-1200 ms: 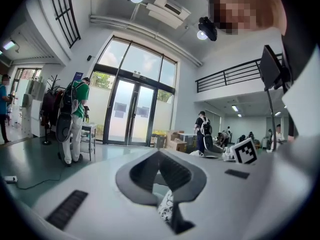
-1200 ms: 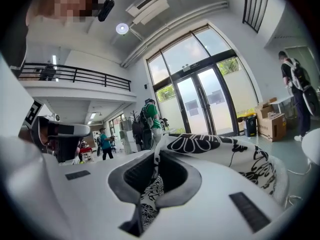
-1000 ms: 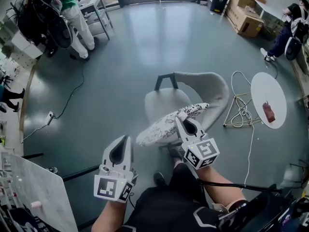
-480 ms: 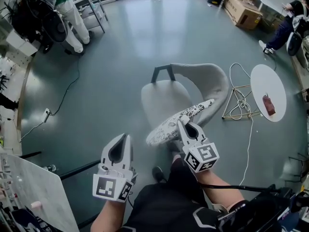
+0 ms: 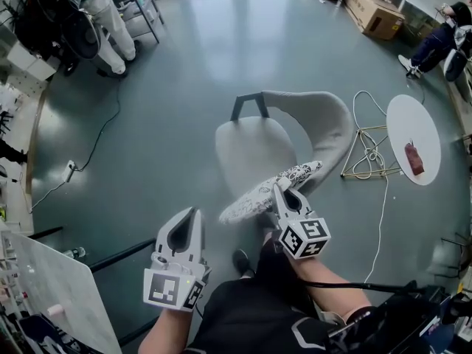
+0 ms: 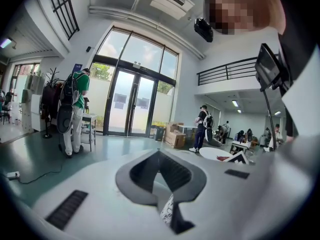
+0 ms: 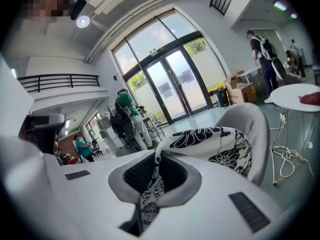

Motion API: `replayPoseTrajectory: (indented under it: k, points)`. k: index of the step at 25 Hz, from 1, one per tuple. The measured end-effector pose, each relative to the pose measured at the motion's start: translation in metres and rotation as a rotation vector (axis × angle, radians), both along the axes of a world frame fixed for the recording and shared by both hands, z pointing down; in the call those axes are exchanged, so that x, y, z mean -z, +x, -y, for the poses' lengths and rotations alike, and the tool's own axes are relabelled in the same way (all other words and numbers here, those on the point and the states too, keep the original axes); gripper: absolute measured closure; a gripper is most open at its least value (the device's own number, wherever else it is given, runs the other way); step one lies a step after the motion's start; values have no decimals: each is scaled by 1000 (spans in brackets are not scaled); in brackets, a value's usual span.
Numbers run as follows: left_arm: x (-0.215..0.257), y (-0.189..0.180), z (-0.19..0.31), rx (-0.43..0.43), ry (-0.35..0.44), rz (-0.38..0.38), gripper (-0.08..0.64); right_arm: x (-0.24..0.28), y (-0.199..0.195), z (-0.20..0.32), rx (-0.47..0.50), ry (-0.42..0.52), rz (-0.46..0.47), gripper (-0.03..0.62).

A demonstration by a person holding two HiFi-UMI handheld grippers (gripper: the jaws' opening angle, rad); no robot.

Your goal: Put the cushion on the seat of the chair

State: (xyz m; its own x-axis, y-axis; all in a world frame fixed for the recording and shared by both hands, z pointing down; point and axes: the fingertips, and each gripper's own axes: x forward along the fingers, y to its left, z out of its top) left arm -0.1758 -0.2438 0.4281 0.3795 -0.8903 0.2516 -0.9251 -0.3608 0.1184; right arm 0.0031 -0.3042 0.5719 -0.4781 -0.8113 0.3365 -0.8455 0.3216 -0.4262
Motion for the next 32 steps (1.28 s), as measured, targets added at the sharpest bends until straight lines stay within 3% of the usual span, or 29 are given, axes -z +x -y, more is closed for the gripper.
replayPoseTrajectory:
  k: [10,25,32]
  points:
    - [-22,2,22,24,-42,12,551,-58,-1,34,5,-95,-14,569]
    - [-52,2,94,67,-72,15,551,-97,-37,152,79,-122,-9,569]
    - [-83,4,129,90,-112,18,551,-142,-53,195,121,-177,-34,569]
